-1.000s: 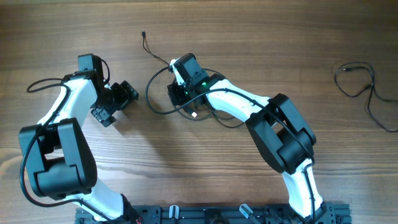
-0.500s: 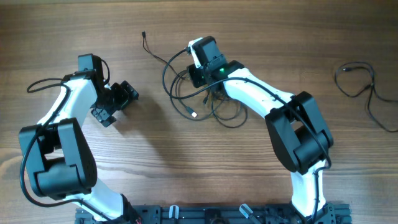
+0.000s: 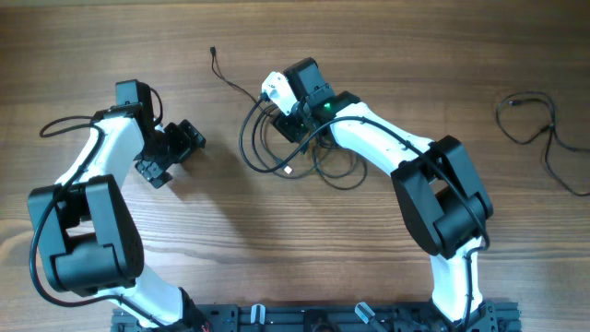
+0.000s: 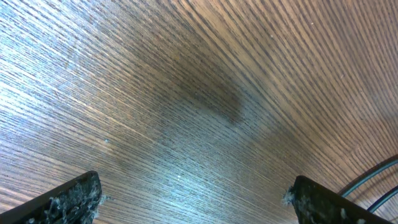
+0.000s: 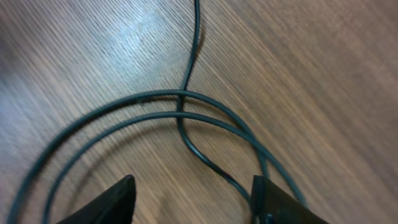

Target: Untangle cables

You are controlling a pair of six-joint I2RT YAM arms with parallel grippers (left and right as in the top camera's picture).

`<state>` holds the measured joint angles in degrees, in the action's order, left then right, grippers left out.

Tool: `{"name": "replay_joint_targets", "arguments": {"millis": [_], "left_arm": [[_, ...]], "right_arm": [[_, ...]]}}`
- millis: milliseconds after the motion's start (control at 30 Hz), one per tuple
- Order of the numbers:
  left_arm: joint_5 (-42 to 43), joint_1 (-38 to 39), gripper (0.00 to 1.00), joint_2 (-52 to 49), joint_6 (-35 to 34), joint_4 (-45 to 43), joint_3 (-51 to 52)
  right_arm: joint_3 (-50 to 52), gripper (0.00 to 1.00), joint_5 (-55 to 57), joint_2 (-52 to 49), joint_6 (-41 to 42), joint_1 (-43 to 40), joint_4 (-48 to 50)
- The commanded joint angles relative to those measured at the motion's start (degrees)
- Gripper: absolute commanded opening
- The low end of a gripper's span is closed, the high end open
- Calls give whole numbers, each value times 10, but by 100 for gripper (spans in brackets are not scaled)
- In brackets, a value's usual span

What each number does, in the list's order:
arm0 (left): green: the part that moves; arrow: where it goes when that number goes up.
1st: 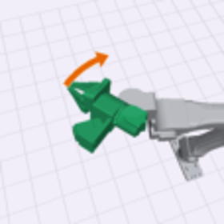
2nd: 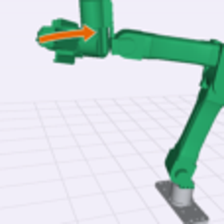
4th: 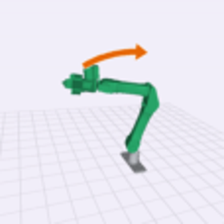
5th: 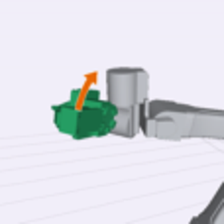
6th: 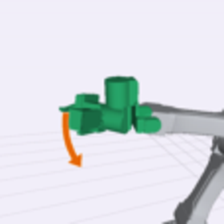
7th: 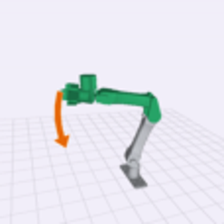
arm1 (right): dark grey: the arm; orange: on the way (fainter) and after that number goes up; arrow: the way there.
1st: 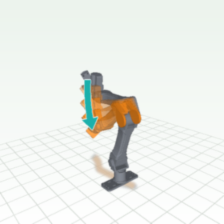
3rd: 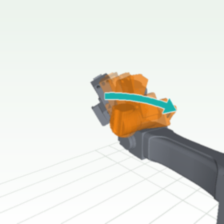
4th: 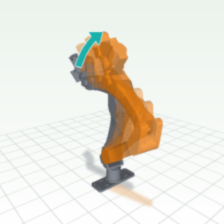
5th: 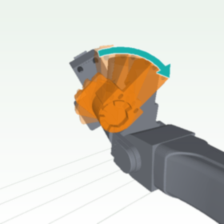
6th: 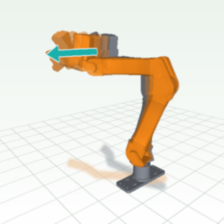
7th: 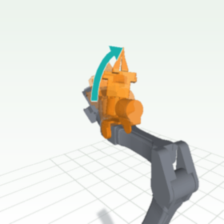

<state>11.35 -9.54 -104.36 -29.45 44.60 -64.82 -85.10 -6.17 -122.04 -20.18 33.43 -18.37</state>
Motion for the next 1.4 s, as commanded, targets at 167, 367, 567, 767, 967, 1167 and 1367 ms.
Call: {"name": "replay_joint_targets", "arguments": {"millis": [167,367,567,767,967,1167,1367], "left_arm": [[-5,-3,100,-5,5,0,1],[-6,-3,100,-5,5,0,1],[-5,-3,100,-5,5,0,1],[-5,-3,100,-5,5,0,1],[-5,-3,100,-5,5,0,1],[-5,-3,100,-5,5,0,1],[-5,-3,100,-5,5,0,1]], "right_arm": [[5,34,34,-51,-53,2,34],[3,4,31,-39,-51,2,40],[-1,4,-55,114,61,2,35],[-1,4,-165,194,118,2,7],[-1,4,-461,195,123,-3,6],[-1,4,-583,195,330,-41,217],[0,4,-417,195,463,-71,139]]}}
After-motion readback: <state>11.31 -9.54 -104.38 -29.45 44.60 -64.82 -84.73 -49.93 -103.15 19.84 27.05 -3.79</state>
